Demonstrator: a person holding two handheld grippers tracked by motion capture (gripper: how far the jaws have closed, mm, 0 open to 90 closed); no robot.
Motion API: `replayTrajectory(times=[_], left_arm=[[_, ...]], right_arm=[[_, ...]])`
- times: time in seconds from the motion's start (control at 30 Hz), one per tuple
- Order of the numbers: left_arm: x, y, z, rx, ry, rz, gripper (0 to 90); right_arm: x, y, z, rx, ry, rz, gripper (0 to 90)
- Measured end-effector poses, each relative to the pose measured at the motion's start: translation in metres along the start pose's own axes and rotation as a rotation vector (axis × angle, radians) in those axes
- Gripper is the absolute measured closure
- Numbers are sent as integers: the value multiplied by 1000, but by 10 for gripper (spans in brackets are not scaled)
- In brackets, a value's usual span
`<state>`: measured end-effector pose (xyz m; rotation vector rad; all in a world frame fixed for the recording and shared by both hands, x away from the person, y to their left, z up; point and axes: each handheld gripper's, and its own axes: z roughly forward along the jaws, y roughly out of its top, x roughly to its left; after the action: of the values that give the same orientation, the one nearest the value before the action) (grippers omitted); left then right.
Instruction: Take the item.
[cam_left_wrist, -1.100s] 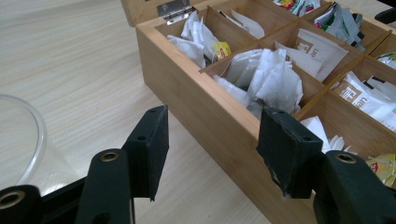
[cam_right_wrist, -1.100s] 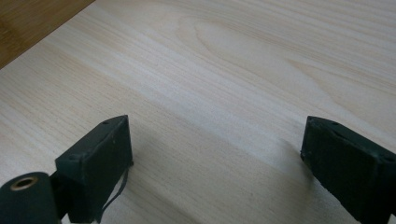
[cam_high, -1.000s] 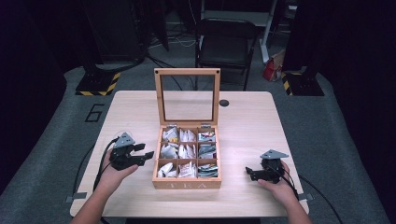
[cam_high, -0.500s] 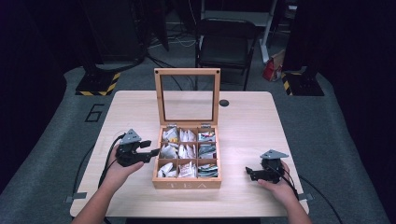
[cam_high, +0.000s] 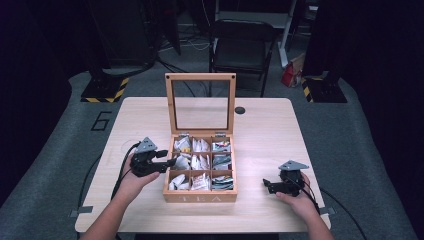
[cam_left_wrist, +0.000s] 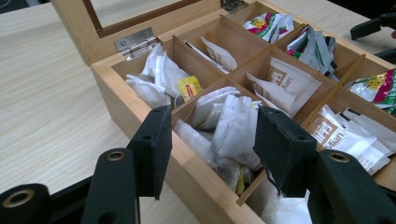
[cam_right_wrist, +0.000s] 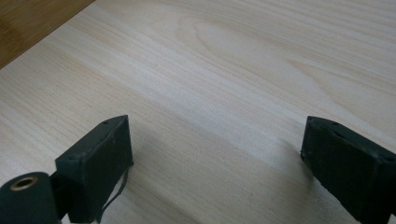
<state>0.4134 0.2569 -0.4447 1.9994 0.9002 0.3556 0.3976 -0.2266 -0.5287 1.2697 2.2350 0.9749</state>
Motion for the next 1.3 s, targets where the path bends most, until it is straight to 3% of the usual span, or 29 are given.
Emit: replayTrajectory(times=[0.5,0.63,1.03,1.13,1.3], left_arm=[[-6,6,14,6,-21,11,490],[-7,6,15,8,-32,-6,502],[-8,5,22,24,-63,-8,564],[-10,4,24,25,-77,-23,597],[-11,5,23,18,-86,-12,660]], right_arm=[[0,0,0,1,0,1,83],[0,0,0,1,0,1,83],[0,0,0,0,0,1,83],[0,0,0,1,0,1,83],[0,0,0,0,0,0,83]])
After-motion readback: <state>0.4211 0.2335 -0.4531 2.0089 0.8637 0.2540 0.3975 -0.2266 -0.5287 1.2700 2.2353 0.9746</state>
